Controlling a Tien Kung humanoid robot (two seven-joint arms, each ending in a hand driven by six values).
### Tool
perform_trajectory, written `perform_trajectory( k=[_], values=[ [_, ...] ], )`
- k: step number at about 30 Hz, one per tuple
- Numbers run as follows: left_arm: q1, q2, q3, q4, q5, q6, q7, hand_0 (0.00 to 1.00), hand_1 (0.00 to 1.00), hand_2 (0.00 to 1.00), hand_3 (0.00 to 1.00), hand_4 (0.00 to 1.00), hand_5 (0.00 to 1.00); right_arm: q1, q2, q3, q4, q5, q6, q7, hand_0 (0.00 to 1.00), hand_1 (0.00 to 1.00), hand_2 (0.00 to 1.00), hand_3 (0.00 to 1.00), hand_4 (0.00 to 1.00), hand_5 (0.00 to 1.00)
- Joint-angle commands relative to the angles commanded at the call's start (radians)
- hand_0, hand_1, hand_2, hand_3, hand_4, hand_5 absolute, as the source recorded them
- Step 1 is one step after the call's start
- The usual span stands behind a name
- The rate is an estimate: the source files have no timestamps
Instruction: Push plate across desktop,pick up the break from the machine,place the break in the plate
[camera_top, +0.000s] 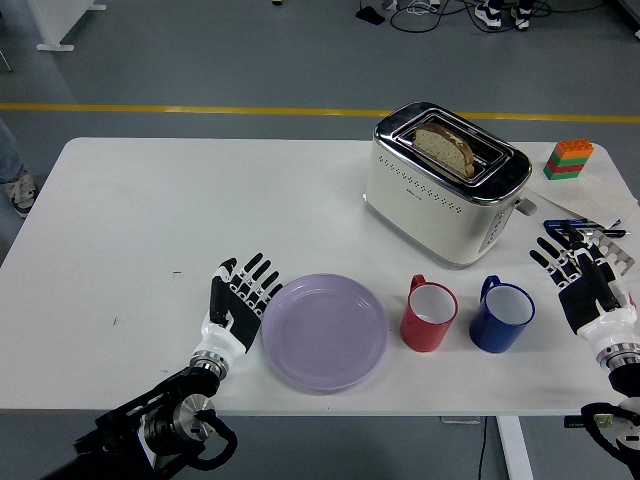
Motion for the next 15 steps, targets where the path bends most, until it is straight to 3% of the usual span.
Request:
perform_trajectory(
  k=[7, 11, 12, 15],
  values=[
    [0.010, 0.003, -0.043, -0.029, 0.031, 0.017, -0.004, 0.832, 0.868, 0.896, 0.779, 0.528, 0.998, 0.000, -0.001, 0.004, 0.004, 0.000, 0.000, 0.000, 0.721, 0.669, 0.660, 0.623, 0.522, 0.320],
    [0.037, 0.019, -0.115, -0.090, 0.122, 0.074, -0.006, 0.832, 0.868, 0.896, 0.779, 0.528, 0.998, 0.002, -0.006, 0.009, 0.015, -0.001, 0.000, 0.000, 0.721, 0.669, 0.660, 0.623, 0.522, 0.320],
    [0.039, 0.020, -0.125, -0.098, 0.144, 0.082, -0.006, 0.762, 0.792, 0.855, 0.744, 0.525, 0.998, 0.002, -0.006, 0.010, 0.016, -0.001, 0.000, 0.000, 0.723, 0.669, 0.659, 0.622, 0.522, 0.319],
    [0.077, 0.036, -0.204, -0.166, 0.233, 0.127, -0.001, 0.762, 0.792, 0.855, 0.744, 0.525, 0.998, 0.007, -0.015, 0.015, 0.025, -0.005, 0.000, 0.000, 0.723, 0.669, 0.659, 0.622, 0.522, 0.319]
  ],
)
